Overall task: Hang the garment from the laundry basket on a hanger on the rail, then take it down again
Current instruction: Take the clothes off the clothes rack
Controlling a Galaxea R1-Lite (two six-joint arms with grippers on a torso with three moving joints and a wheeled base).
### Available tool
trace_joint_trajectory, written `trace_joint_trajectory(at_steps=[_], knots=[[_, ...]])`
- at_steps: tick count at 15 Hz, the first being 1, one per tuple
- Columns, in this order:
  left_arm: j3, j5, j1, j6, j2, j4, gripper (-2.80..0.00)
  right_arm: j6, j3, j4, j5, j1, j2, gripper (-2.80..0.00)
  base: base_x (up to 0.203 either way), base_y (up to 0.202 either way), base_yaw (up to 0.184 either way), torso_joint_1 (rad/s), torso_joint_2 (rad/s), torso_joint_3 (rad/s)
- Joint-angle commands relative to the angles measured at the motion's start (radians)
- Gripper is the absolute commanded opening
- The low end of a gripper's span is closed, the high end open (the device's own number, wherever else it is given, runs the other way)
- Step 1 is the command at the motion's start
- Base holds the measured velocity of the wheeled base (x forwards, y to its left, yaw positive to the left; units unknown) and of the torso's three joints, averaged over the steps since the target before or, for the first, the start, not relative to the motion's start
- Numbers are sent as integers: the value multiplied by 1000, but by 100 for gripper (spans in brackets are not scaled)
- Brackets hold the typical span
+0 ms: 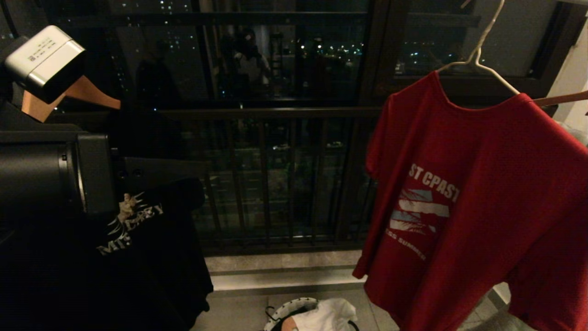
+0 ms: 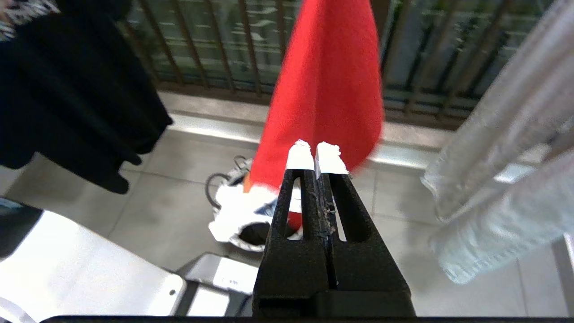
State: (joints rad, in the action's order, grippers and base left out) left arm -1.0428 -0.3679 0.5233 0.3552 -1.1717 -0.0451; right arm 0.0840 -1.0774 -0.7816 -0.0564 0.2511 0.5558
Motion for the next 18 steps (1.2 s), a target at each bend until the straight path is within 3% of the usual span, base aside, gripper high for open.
trace_joint_trajectory(at_steps=[1, 7, 10, 14, 18], knots=[[13, -2, 0, 2, 26, -1, -280, 0, 2, 6, -12, 1, 32, -280, 0, 0, 0, 0, 0, 0], [108, 9, 0, -18, 139, -2, -280, 1, 21, 47, -26, 1, 36, -280, 0, 0, 0, 0, 0, 0], [154, 119, 0, -83, 162, -1, -280, 8, 56, 59, -26, 1, 27, -280, 0, 0, 0, 0, 0, 0], [190, 187, -13, -116, 280, -4, -280, 43, 83, 59, -19, 1, -48, -280, 0, 0, 0, 0, 0, 0], [250, 291, -114, -224, 472, -4, -280, 43, 122, 59, 41, -5, -180, -280, 0, 0, 0, 0, 0, 0]])
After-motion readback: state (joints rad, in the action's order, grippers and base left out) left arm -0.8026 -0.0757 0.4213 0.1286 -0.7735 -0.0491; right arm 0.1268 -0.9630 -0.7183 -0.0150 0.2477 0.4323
